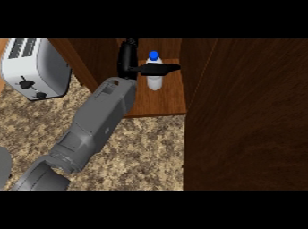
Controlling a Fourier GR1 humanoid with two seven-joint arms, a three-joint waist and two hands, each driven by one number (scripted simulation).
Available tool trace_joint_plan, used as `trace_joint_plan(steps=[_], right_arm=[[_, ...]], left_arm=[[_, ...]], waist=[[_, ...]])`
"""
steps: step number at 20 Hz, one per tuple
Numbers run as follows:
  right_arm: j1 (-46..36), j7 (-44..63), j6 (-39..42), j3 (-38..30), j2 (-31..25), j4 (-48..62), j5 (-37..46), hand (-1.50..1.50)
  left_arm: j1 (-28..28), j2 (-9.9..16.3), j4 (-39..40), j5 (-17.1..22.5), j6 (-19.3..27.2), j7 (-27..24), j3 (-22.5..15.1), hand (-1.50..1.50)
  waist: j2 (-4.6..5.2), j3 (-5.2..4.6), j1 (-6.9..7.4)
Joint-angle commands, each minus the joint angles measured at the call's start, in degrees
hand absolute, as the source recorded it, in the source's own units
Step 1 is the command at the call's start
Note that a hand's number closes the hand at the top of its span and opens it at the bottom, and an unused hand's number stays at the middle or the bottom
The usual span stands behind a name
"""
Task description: Pick up the bottled water, place it into the cabinet and close the cabinet
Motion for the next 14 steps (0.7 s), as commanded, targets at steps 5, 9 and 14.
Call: trace_joint_plan(steps=[5, 9, 14], right_arm=[[-0.8, 5.6, -5.9, 1.1, 1.4, -9.7, -0.4, -1.50], [1.2, 3.0, -2.0, -2.7, 1.3, -6.6, -2.3, -1.50], [1.4, 5.7, -5.7, -1.3, 1.6, -10.6, -2.6, -1.50]], left_arm=[[7.7, 0.0, -11.6, 7.4, 0.7, 1.6, -8.7, -1.50], [14.8, 0.0, -20.8, 8.8, 1.3, 2.7, -13.9, -1.50], [25.8, 0.0, -33.7, 9.8, 5.0, 4.1, -21.3, -1.50]], waist=[[-0.52, 0.01, 1.39], [-0.85, 0.07, 2.31], [-1.12, 0.02, 3.44]])
